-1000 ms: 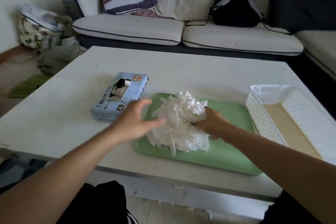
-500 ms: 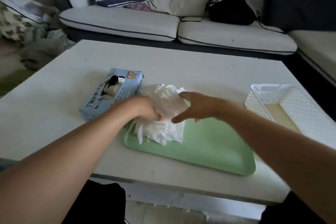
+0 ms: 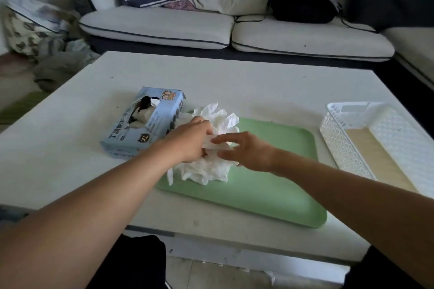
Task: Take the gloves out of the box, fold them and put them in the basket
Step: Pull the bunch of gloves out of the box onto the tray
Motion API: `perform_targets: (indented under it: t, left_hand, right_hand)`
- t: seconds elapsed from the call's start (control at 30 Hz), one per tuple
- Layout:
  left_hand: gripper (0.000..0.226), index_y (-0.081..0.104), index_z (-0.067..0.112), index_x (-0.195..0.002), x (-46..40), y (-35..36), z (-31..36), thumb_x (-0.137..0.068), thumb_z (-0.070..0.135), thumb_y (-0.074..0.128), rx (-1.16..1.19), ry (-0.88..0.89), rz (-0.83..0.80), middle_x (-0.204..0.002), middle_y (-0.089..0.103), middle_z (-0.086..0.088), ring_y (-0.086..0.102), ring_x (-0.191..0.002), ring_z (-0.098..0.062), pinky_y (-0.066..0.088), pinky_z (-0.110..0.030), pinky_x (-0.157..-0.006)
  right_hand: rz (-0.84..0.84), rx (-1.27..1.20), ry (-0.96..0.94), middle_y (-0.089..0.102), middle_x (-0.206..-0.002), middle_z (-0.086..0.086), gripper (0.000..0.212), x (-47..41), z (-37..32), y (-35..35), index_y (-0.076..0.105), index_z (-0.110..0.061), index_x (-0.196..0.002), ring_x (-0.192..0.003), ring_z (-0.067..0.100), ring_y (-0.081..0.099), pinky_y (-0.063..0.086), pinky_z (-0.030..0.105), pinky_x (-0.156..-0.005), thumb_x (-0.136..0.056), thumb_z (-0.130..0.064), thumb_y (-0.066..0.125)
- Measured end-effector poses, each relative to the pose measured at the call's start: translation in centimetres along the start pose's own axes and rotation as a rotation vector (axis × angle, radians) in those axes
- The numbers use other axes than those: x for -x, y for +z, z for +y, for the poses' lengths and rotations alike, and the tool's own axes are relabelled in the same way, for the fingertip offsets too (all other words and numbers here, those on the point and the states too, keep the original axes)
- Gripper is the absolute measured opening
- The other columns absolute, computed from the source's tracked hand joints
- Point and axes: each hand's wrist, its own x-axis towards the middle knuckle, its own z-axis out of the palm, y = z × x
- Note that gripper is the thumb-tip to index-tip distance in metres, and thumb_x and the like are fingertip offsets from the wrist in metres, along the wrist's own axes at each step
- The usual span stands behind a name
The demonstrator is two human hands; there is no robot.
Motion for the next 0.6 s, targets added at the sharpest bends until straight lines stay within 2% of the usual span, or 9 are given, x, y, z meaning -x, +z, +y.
perform_targets:
  t: [0.07,0.13,0.2,0.27,0.3,0.33,0.43,0.53,0.6]
  left_hand:
    - [0.046,0.052,0.022,-0.120,0.1,0.0,-0.6,-0.083,0.018,0.079,0.009,0.009,0.031,-0.133,0.044,0.006,0.057,-0.102,-0.018,0.044,-0.032,-0.078]
    - [0.051,0.051,0.022,-0.122,0.3,-0.4,-0.8,-0.081,0.025,0.081,0.046,0.025,0.004,-0.133,0.042,0.006,0.055,-0.111,-0.018,0.047,-0.034,-0.086]
    - [0.064,0.048,0.026,-0.124,0.7,-1.1,-0.5,-0.075,0.050,0.082,0.095,0.013,-0.053,-0.131,0.039,0.011,0.050,-0.117,-0.014,0.046,-0.035,-0.095]
    - [0.079,0.049,0.028,-0.123,0.8,-1.8,0.1,-0.067,0.078,0.073,0.167,-0.026,-0.093,-0.130,0.037,0.014,0.046,-0.117,-0.010,0.044,-0.033,-0.094]
    - [0.079,0.051,0.028,-0.122,0.8,-1.8,0.4,-0.068,0.083,0.067,0.186,-0.039,-0.087,-0.130,0.037,0.014,0.045,-0.116,-0.009,0.042,-0.031,-0.093]
    - [0.073,0.051,0.027,-0.121,0.7,-1.7,0.6,-0.072,0.080,0.066,0.177,-0.034,-0.063,-0.132,0.038,0.013,0.046,-0.116,-0.010,0.041,-0.032,-0.093]
    - [0.052,0.048,0.026,-0.123,0.5,-1.3,0.4,-0.085,0.051,0.075,0.091,0.011,0.015,-0.136,0.042,0.007,0.053,-0.117,-0.019,0.046,-0.039,-0.097]
    - [0.063,0.039,0.024,-0.133,0.3,-1.3,-0.2,-0.086,0.040,0.078,0.084,-0.008,0.004,-0.148,0.040,0.003,0.055,-0.120,-0.023,0.047,-0.040,-0.098]
    - [0.073,0.034,0.027,-0.142,0.2,-1.4,-0.5,-0.086,0.039,0.079,0.122,0.001,-0.009,-0.154,0.036,0.005,0.052,-0.129,-0.022,0.045,-0.040,-0.103]
  right_hand:
    - [0.189,-0.029,0.027,0.075,-0.098,-0.001,0.013,-0.4,-0.6,-2.0,0.076,-0.021,-0.101,-0.083,0.013,0.067,0.058,0.031,-0.072,-0.088,-0.023,0.075]
    - [0.354,0.048,0.029,0.073,-0.080,0.000,0.009,-0.5,-0.3,-3.7,0.073,-0.021,-0.085,-0.066,0.013,0.065,0.058,0.034,-0.066,-0.082,-0.026,0.080]
    - [0.367,0.096,0.031,0.071,-0.080,-0.005,0.017,-0.3,0.0,-4.0,0.072,-0.025,-0.084,-0.060,0.004,0.060,0.052,0.026,-0.063,-0.077,-0.030,0.086]
    - [0.229,0.069,0.044,0.072,-0.088,-0.008,0.024,-0.1,0.1,-2.6,0.075,-0.025,-0.093,-0.063,-0.003,0.060,0.048,0.021,-0.067,-0.074,-0.030,0.088]
    - [0.177,0.055,0.045,0.072,-0.090,-0.008,0.024,-0.1,0.2,-1.6,0.076,-0.023,-0.096,-0.065,-0.003,0.060,0.048,0.021,-0.069,-0.075,-0.028,0.087]
    - [0.163,0.036,0.045,0.073,-0.087,-0.007,0.020,-0.2,0.2,-0.7,0.077,-0.021,-0.094,-0.066,-0.001,0.061,0.049,0.022,-0.068,-0.077,-0.024,0.086]
    - [0.192,-0.065,0.095,0.072,-0.077,0.000,0.007,-0.6,-0.3,0.2,0.076,-0.015,-0.080,-0.063,0.009,0.062,0.057,0.028,-0.066,-0.080,-0.014,0.083]
    - [0.172,-0.120,0.135,0.069,-0.079,0.002,0.009,-0.2,-0.7,-1.9,0.070,-0.012,-0.079,-0.071,0.017,0.067,0.060,0.027,-0.069,-0.086,-0.010,0.076]
    - [0.259,0.009,0.124,0.067,-0.088,-0.002,0.009,0.6,-0.7,-3.4,0.067,-0.012,-0.084,-0.073,0.025,0.071,0.057,0.022,-0.059,-0.087,-0.013,0.075]
